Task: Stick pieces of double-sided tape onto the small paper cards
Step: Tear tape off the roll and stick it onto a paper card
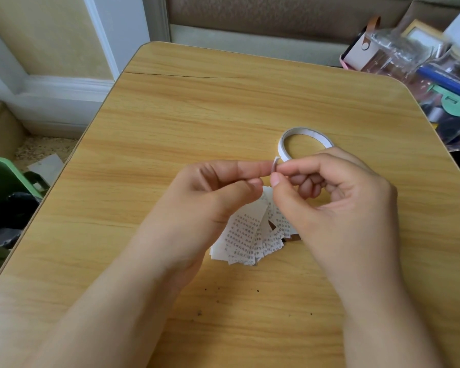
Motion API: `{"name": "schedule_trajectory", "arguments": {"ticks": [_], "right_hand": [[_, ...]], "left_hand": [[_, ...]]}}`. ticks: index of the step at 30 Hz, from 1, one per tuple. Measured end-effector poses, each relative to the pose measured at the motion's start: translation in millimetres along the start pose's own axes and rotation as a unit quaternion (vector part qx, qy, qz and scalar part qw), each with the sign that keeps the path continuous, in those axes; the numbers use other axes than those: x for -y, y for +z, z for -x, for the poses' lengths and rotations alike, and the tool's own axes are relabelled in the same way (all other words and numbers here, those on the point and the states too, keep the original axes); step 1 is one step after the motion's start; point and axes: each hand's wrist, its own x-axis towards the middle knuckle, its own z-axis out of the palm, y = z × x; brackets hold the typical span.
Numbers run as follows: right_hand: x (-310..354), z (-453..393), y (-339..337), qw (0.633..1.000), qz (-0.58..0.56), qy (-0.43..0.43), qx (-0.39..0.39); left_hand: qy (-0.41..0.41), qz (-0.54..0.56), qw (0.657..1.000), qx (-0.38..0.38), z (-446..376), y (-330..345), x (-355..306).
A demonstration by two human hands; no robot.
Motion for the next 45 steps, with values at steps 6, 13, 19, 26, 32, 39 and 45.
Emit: {"name": "schedule_trajectory", "arguments": {"ticks": [6,13,19,26,32,39,45], "right_hand": [[-1.6,-0.4,0.0,1.000,-0.003,0.004,-0.002],[-1.2,-0.6,0.7,1.000,-0.003,0.001,-0.012],[-1.2,-0.9,-1.1,1.000,-0.020,0.011,-0.003],[-0.9,-0.5,-0.5,0.999,0.039,-0.031,-0.013],[0.3,0.5,-1.4,0.995,0.077,-0.057,-0.019],[0.9,1.1,0.2,0.991,0.111,-0.066,-0.034],[1.0,1.0,0.8,0.990,0.117,-0.062,-0.044]], "left_hand": [[0.012,-0.031,0.999,-0.018,-0.2,1.1,1.8],[0.000,-0.016,1.000,-0.007,-0.3,0.0,1.1],[0.000,0.008,1.000,-0.011,-0.3,-0.5,0.6],[0.010,0.012,1.000,-0.014,0.5,4.4,-3.1],[0.015,0.005,1.000,-0.011,2.1,7.0,-6.5],[0.021,-0.026,0.999,-0.010,1.6,4.3,-2.5],[0.031,-0.069,0.997,-0.014,0.8,3.3,-0.5]]}}
